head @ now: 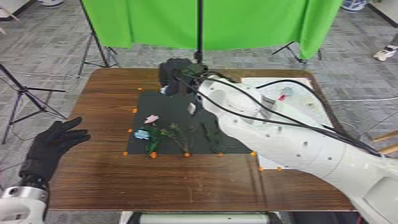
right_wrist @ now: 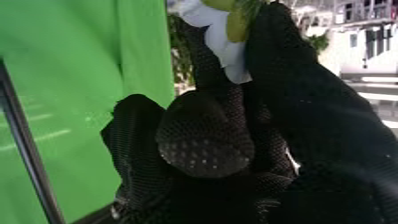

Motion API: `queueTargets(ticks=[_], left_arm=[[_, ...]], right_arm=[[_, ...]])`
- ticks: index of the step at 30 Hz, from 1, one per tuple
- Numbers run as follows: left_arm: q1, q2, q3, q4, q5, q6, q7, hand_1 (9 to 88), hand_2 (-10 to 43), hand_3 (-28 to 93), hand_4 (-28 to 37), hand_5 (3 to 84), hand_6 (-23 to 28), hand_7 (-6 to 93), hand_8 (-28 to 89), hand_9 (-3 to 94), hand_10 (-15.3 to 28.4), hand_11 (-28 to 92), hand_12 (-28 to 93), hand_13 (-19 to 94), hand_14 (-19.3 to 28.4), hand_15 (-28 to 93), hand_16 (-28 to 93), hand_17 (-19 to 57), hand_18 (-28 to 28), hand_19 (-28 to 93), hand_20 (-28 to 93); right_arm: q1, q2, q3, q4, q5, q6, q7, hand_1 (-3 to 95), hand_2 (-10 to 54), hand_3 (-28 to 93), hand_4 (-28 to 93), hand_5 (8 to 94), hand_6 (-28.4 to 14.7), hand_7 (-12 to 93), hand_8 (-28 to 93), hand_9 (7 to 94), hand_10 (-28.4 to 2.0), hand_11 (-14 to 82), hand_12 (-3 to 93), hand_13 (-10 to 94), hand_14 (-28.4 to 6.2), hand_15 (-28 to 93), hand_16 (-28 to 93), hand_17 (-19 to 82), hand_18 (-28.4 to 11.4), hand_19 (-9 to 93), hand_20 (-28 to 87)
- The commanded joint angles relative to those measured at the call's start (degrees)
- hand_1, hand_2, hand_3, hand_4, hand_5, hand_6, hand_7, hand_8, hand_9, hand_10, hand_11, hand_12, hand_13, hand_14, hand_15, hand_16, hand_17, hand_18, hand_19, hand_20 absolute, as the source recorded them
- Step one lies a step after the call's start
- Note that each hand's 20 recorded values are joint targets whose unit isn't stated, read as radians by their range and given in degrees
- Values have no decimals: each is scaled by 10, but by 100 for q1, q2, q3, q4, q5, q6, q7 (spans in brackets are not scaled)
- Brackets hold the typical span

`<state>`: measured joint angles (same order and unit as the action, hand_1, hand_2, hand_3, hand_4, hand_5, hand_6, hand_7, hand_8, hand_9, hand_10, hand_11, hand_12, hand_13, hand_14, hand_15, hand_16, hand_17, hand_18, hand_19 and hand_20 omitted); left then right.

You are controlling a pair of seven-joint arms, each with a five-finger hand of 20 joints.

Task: Arrange flowers

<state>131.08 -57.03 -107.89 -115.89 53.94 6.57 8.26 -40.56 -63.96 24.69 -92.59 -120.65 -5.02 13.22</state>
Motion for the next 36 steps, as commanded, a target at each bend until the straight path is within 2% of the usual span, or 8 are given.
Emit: queueTargets(ticks=[1,5,9,10,21,23,28,36], left_arm=[[123,-110,-21,37,23,-108,-40,146,259,660,-283,473,84,54,-50,513,169,184,113,435,206,229,-10,123,158,207,196],[107,-84,-22,26,19,-91,-48,146,258,661,-283,472,84,54,-50,512,170,183,113,432,206,227,-10,121,159,206,196],[126,-115,-37,-6,34,-99,-65,147,257,659,-283,471,83,55,-49,510,168,184,114,431,206,227,-9,120,159,207,195],[89,-106,-18,18,34,-106,-68,146,256,660,-283,470,83,55,-49,509,168,184,113,430,206,226,-9,120,158,206,195],[43,-115,-35,38,61,-214,-153,148,248,660,-283,463,78,57,-48,504,168,180,113,427,206,224,-8,115,158,203,193],[36,-112,-29,45,65,-230,-166,149,248,661,-283,462,78,58,-48,503,168,180,113,425,206,224,-7,116,158,202,193],[-46,-59,6,91,61,-286,-230,154,247,660,-283,461,76,57,-47,501,167,179,114,424,205,221,-6,114,158,202,193],[-136,3,52,141,58,-323,-237,155,244,661,-283,460,75,57,-47,500,166,178,114,422,205,219,-5,114,158,201,192]], right_arm=[[-219,-185,-93,37,34,-285,45,610,-95,590,-177,739,14,321,70,853,-81,78,422,871,-13,673,321,594,-150,932,596],[-258,-276,-156,19,19,-308,-8,607,-95,591,-178,738,14,319,71,852,-79,77,420,871,-13,673,320,594,-150,932,597],[-332,-356,-176,80,5,-431,-52,606,-95,592,-177,737,14,319,72,850,-79,77,419,870,-13,674,320,594,-150,932,598],[-334,-349,-192,79,21,-463,-11,605,-95,592,-177,735,14,318,72,849,-79,76,419,870,-13,674,320,594,-150,932,599],[-471,-380,-139,268,23,-618,-20,563,-95,591,-172,718,11,305,71,834,-87,70,411,862,-17,672,321,586,-154,932,602],[-489,-368,-165,291,-5,-591,2,544,-95,591,-170,713,8,294,71,815,-94,105,383,856,-20,672,324,581,-155,932,601],[-550,-318,-219,338,-51,-582,74,544,-95,587,-174,710,7,289,71,806,-99,127,360,855,-21,672,322,578,-156,932,598],[-569,-311,-334,452,-253,-430,54,542,-95,587,-171,708,7,292,73,805,-100,129,361,854,-22,672,320,577,-159,932,598]])
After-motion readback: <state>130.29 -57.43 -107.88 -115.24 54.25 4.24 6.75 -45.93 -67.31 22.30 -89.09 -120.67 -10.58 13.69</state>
